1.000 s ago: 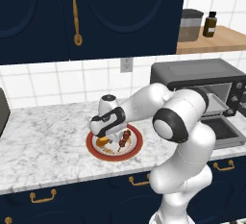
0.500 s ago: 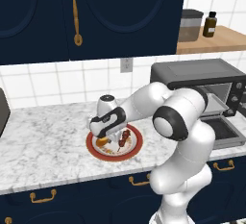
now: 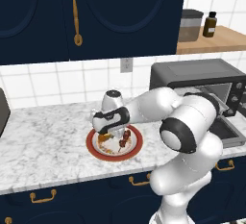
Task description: Pick up the kebab skewer and baguette bread, and place them inside the toaster oven. Close the toaster oven door and start by setting the timer.
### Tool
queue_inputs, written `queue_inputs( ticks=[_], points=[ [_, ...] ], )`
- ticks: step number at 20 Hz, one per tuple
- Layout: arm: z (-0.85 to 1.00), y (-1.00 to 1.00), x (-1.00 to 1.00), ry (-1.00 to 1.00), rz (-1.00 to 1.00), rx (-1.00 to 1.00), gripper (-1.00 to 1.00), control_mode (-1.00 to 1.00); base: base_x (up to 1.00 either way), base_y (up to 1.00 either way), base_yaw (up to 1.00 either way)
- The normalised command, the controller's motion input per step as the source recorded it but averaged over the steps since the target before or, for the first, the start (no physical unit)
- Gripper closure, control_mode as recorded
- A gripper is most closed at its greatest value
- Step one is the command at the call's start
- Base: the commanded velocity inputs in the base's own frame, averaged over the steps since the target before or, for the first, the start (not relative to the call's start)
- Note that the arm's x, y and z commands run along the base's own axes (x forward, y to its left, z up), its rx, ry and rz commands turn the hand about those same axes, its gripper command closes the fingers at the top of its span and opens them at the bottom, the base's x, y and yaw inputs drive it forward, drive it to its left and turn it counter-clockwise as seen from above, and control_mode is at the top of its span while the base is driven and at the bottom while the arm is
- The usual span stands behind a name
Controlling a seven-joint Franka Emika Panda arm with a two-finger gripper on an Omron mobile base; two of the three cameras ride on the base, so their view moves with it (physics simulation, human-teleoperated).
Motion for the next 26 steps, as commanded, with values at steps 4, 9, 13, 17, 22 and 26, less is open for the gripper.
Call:
queue_inputs(
  ticks=[4, 9, 13, 17, 22, 26],
  points=[
    [1.0, -0.89, -0.77, -0.05, 0.01, 0.08, 1.0, -1.0, 0.0, 0.0, 0.0],
    [0.84, -0.99, -0.74, -0.13, 0.19, -0.06, 1.0, -1.0, 0.0, 0.0, 0.0],
    [0.63, -1.0, -0.54, -0.15, 0.26, -0.15, 1.0, -1.0, 0.0, 0.0, 0.0],
    [0.51, -1.0, -0.25, -0.11, 0.27, -0.2, 1.0, -1.0, 0.0, 0.0, 0.0],
    [0.3, -0.96, 0.0, -0.18, 0.26, -0.17, 1.0, -1.0, 0.0, 0.0, 0.0],
    [0.16, -0.99, 0.07, -0.2, 0.23, -0.2, 1.0, -1.0, 0.0, 0.0, 0.0]
  ],
)
